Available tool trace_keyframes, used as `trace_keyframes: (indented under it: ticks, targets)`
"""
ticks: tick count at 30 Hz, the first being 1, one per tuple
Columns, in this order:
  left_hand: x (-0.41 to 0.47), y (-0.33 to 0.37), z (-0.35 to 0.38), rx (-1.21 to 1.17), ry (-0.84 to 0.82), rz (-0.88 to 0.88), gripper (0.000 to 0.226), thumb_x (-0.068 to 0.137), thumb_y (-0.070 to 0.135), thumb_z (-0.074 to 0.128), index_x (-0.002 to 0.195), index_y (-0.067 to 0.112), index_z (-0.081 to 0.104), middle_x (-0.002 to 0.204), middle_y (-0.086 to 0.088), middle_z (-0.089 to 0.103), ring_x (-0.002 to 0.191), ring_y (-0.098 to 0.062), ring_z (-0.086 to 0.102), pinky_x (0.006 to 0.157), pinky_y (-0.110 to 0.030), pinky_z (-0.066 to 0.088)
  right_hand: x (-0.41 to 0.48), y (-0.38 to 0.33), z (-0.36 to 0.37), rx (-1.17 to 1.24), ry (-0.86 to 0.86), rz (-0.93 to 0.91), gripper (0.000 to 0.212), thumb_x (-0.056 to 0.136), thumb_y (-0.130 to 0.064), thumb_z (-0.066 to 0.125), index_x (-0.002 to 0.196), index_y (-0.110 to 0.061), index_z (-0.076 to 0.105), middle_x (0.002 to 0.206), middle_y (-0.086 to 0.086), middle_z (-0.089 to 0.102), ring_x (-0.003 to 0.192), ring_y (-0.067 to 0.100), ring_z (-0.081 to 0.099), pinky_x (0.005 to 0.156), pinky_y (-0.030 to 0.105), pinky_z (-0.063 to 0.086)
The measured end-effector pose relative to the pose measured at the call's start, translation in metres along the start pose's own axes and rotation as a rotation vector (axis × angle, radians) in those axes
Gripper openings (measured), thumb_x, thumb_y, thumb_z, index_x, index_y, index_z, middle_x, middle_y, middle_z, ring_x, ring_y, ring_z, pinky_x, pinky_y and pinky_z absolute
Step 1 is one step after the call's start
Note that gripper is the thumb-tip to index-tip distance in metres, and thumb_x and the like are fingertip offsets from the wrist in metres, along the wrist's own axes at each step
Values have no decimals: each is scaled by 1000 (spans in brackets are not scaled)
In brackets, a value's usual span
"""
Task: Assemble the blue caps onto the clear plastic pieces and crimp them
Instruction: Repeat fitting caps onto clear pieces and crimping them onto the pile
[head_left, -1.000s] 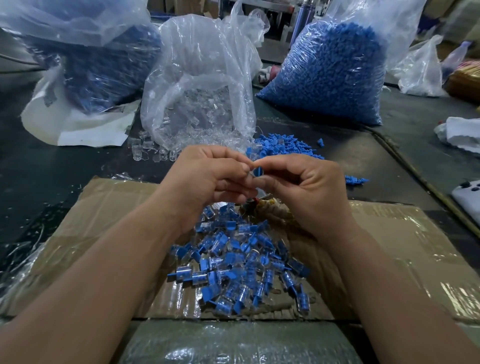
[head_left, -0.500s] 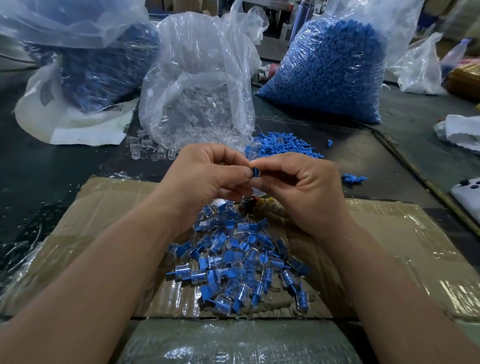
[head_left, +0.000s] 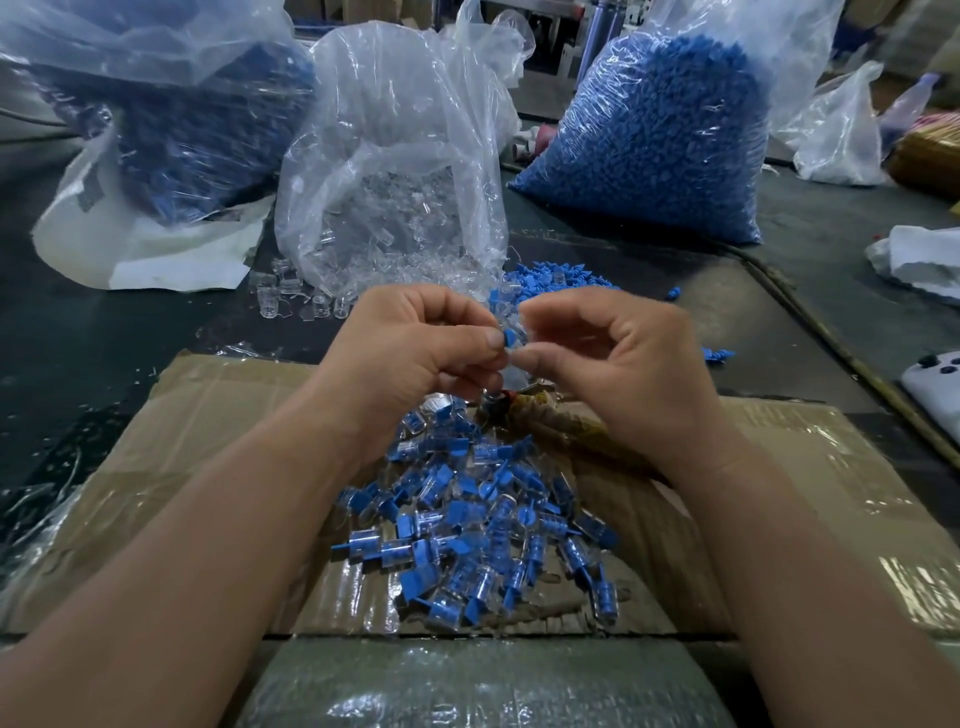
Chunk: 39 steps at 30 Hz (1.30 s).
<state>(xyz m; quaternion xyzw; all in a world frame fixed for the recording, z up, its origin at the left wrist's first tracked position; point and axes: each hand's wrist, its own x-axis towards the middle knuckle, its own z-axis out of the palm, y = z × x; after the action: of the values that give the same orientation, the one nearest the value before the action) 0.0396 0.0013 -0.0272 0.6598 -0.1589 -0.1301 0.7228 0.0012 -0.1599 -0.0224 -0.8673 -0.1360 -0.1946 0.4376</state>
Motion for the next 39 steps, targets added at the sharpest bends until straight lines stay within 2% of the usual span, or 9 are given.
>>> trace_keyframes:
  ticks: [3, 7, 10, 14, 18, 20, 24, 29, 39]
  targets:
    - [3, -1, -4, -42, 75, 4, 12, 78, -2, 61, 71, 7, 61, 58, -4, 68, 52, -13, 64, 48, -18, 50, 2, 8, -24, -225, -118, 219, 45, 53, -52, 67, 96, -41, 59, 85, -28, 56, 84, -15, 55, 73, 3, 42]
    - [5, -1, -7, -119, 130, -5, 7, 69, 6, 65, 73, 8, 60, 60, -4, 69, 53, -13, 65, 48, -18, 51, -1, 19, -41, -486, -445, 512, 87, 40, -65, 66, 122, -39, 51, 113, -19, 49, 100, 1, 44, 81, 22, 32]
    - [5, -2, -7, -126, 134, -5, 10, 64, 10, 65, 73, 8, 60, 60, -4, 69, 53, -13, 65, 47, -18, 50, -4, 20, -33, -536, -588, 523, 92, 51, -56, 78, 134, -40, 39, 128, -14, 43, 105, 3, 35, 88, 26, 32]
    - [5, -3, -7, -118, 136, -8, 5, 72, 5, 63, 72, 9, 60, 60, -3, 69, 54, -13, 65, 47, -17, 49, -2, 18, -30, -614, -542, 497, 80, 57, -56, 77, 129, -41, 45, 111, -15, 44, 99, 4, 38, 83, 29, 36]
    - [5, -4, -7, -123, 136, -4, 8, 76, 3, 61, 72, 9, 59, 60, -3, 69, 55, -12, 65, 47, -17, 49, 1, 10, -20, -731, -464, 394, 21, 69, -41, 66, 88, -36, 58, 87, -12, 51, 78, 7, 47, 59, 28, 36]
    - [5, -4, -7, -136, 145, 3, 10, 78, 1, 60, 73, 9, 59, 60, -3, 69, 55, -12, 65, 47, -16, 50, 0, 9, -12, -836, -424, 347, 8, 74, -29, 59, 81, -29, 54, 82, -8, 51, 76, 13, 49, 52, 26, 30]
    - [6, -4, -7, -139, 169, 13, 12, 81, -3, 58, 76, 8, 58, 61, -3, 69, 56, -12, 66, 50, -17, 52, -1, 14, -13, -804, -256, 320, 9, 79, -21, 57, 83, -27, 51, 80, -7, 50, 70, 11, 46, 53, 26, 30]
    - [6, -4, -5, -116, 194, 45, 13, 81, -3, 58, 75, 9, 58, 60, -2, 69, 57, -12, 66, 53, -19, 53, 0, 13, -19, -570, -45, 229, 23, 81, -18, 63, 96, -28, 48, 88, -8, 42, 80, 11, 40, 67, 24, 26]
    - [7, -7, -6, -62, 207, 151, 18, 82, -3, 57, 74, 13, 59, 62, 3, 68, 60, -12, 67, 52, -19, 53, -2, 8, -11, -489, -222, 208, 22, 85, -27, 61, 96, -29, 42, 88, -11, 41, 78, 6, 38, 64, 22, 25]
